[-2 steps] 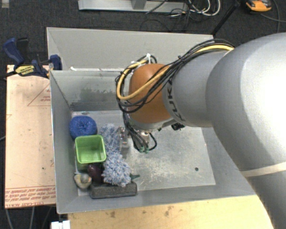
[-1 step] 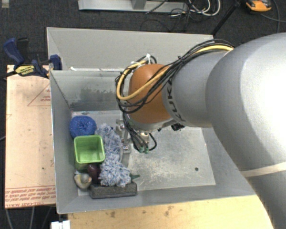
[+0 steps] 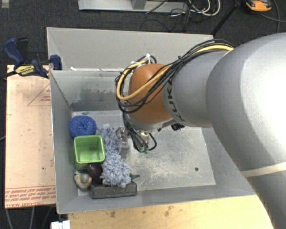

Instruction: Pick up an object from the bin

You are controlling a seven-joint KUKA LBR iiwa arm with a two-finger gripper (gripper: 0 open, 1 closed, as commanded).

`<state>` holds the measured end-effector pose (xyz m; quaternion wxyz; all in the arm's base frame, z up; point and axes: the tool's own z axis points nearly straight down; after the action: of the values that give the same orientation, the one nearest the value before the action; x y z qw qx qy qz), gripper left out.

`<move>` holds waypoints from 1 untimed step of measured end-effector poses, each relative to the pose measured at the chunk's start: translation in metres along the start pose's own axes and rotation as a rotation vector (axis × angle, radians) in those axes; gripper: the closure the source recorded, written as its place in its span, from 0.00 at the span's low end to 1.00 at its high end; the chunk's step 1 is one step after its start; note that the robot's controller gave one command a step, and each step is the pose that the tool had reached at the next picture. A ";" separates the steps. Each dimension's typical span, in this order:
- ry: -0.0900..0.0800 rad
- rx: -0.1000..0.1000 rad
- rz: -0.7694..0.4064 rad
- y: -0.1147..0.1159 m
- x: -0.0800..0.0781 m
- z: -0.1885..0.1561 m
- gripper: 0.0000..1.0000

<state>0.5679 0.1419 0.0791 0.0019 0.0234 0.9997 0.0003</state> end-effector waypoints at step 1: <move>0.000 0.000 0.000 0.000 0.000 0.000 1.00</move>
Offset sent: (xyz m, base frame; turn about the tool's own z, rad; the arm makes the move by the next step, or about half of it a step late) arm -0.0020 0.0060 0.0612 0.0124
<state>0.5679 0.1419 0.0791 0.0019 0.0234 0.9997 0.0003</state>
